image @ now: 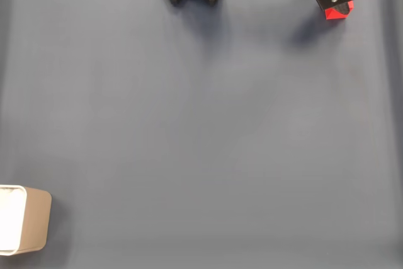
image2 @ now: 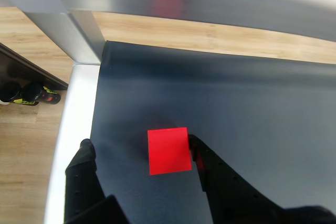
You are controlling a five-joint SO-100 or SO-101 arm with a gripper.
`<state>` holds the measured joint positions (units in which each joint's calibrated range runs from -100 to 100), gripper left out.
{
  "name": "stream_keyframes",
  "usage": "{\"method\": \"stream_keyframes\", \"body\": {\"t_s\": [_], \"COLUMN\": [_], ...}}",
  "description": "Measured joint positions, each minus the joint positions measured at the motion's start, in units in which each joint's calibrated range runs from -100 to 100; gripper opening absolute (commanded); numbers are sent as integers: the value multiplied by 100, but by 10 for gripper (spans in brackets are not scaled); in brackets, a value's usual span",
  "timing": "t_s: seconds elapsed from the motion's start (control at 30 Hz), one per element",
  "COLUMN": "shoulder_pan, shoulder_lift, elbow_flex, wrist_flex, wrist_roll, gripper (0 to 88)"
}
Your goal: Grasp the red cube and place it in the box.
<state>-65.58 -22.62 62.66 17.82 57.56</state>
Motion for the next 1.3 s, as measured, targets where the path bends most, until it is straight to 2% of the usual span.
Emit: {"method": "stream_keyframes", "body": {"t_s": [0.23,0.37,0.57,0.87,1.3], "shoulder_pan": [-7,-22,-22,-22,-22], "shoulder_lift": [26,26,26,-69,-200], "elbow_flex": [0,0,0,9,9], "wrist_flex": [0,0,0,0,167], "wrist_roll": [-10,-20,-20,-20,-20], "gripper": [395,359,192,21,0]}}
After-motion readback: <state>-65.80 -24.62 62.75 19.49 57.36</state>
